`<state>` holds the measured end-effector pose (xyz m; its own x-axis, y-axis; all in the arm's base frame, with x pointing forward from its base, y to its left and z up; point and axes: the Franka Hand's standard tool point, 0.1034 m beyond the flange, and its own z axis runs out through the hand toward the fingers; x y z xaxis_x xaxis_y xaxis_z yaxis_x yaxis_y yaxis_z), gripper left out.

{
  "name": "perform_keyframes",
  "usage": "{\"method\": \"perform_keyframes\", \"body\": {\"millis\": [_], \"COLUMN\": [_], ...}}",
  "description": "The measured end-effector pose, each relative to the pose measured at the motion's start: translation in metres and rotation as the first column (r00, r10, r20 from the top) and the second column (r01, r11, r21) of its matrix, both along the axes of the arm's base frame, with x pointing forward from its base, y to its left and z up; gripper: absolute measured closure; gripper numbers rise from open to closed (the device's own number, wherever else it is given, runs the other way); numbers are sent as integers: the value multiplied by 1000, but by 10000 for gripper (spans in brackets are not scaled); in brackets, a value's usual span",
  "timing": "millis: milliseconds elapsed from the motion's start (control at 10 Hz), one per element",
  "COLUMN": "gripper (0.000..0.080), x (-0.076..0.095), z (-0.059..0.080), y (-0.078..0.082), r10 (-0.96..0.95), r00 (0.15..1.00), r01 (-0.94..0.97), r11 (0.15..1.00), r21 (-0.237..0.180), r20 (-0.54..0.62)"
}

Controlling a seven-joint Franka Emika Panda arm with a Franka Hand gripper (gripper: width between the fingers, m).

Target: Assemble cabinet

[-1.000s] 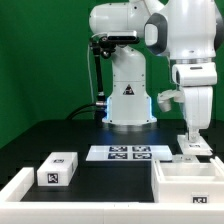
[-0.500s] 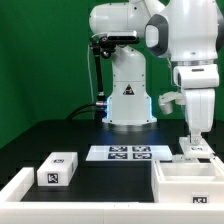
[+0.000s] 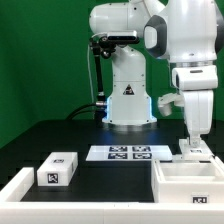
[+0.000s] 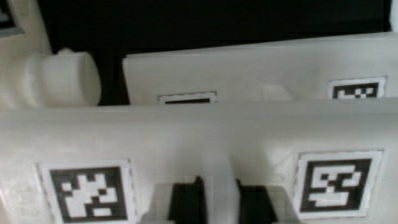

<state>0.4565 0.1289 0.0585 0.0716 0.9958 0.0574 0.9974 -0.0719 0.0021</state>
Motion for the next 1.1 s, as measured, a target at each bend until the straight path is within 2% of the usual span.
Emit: {"method": "perform_keyframes", "body": {"millis": [400,600,1100], "gripper": [737,737,737], "x": [3,8,8], "z": [-2,-2,-2], "y": [-6,-4,-4], "r10": [-13,-16,-32], "r00": [1000,1000,999], "r01": [13,16,32], "r11": [1000,1000,1000], "r21": [-2,1,1], "r20": [-11,-9,-10]}}
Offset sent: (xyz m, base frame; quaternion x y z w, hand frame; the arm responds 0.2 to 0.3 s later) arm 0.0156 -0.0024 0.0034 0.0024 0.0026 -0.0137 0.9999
